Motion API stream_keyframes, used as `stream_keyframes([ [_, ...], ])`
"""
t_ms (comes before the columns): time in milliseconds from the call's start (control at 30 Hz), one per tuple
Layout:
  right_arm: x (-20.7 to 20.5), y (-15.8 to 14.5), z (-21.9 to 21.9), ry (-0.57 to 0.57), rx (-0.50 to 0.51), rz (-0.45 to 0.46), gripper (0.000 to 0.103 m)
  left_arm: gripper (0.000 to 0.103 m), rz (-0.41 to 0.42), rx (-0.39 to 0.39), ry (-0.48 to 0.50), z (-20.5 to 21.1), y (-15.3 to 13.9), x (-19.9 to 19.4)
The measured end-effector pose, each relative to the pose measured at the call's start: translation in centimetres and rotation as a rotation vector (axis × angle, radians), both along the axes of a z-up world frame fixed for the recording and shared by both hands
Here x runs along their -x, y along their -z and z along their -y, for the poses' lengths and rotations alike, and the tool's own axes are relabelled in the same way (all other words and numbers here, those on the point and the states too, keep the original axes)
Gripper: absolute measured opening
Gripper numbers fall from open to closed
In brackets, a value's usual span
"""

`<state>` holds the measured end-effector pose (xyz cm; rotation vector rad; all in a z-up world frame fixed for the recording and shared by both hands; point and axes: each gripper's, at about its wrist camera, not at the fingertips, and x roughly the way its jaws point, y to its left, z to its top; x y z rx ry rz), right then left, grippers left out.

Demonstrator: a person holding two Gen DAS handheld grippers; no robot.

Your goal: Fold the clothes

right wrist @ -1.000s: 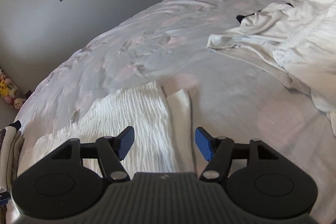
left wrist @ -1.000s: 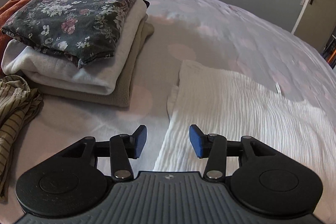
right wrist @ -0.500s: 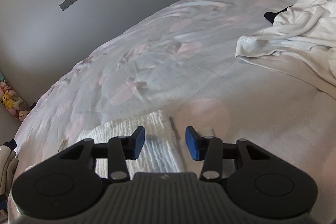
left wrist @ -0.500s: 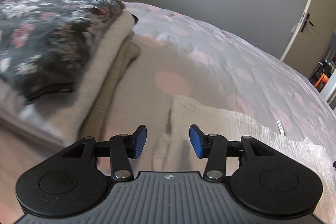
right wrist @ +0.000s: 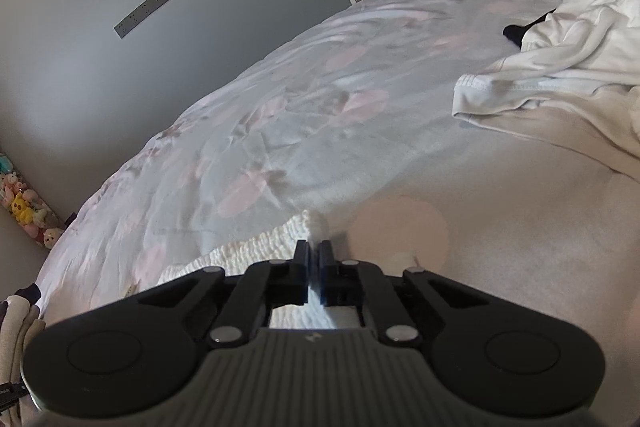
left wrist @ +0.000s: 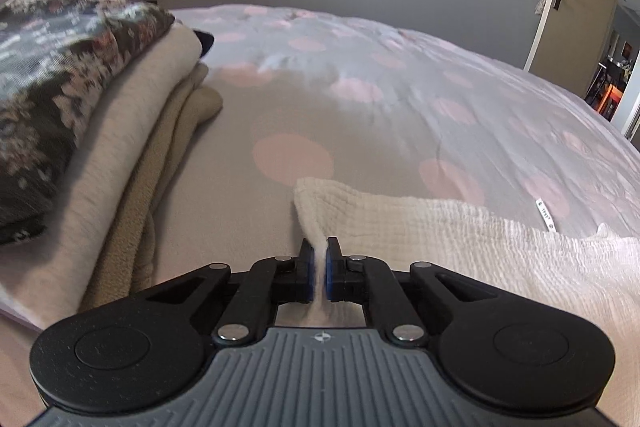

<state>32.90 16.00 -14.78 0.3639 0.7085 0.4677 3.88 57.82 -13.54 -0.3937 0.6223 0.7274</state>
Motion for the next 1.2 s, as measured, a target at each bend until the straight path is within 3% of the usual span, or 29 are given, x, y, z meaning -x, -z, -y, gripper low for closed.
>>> stream_keyframes([
  [167,0.0,-0.4,1.1,0.077,0.036,0.022,0.005,0.003,0.011,-0.028,0.030,0.9,-1.0,-0.3],
  [267,-0.3,-0.3,1.8,0.112,0.040,0.016,0.005,0.003,-0.031,-0.065,0.035,1.1,-0.3,-0.9],
  [433,-0.9,0.9,0.9,0.061,0.074,-0.026,0.006,0.004,-0.048,-0.050,0.007,0.2,1.0,-0.7],
  [533,-0.9,1.0,1.2,0.072,0.057,-0.050,0.010,0.010,-0.077,-0.055,0.002,0.3,1.1,-0.9],
  [700,0.3,-0.1,2.8,0.102,0.048,-0.064,0.054,0.031,-0.059,-0.027,-0.031,0.3,0.0,-0.1],
  [800,0.9,-0.3,4.0,0.098,0.075,-0.110,0.055,0.040,-0.072,-0.024,-0.050,0.7,-0.8,0.6],
  [900,1.0,-0.2,4.8,0.089,0.052,-0.160,0.055,0.040,-0.091,0.008,-0.047,1.1,-1.2,1.5],
  [1100,1.6,0.3,3.7,0.039,0.083,-0.161,0.054,0.040,-0.138,0.068,-0.067,2.2,-1.6,3.4],
  [1133,1.7,0.4,3.4,0.028,0.088,-0.159,0.052,0.040,-0.140,0.087,-0.078,2.3,-1.8,3.7],
  [1200,1.8,0.7,2.8,0.002,0.104,-0.158,0.035,0.040,-0.129,0.131,-0.097,2.4,-2.2,4.4],
])
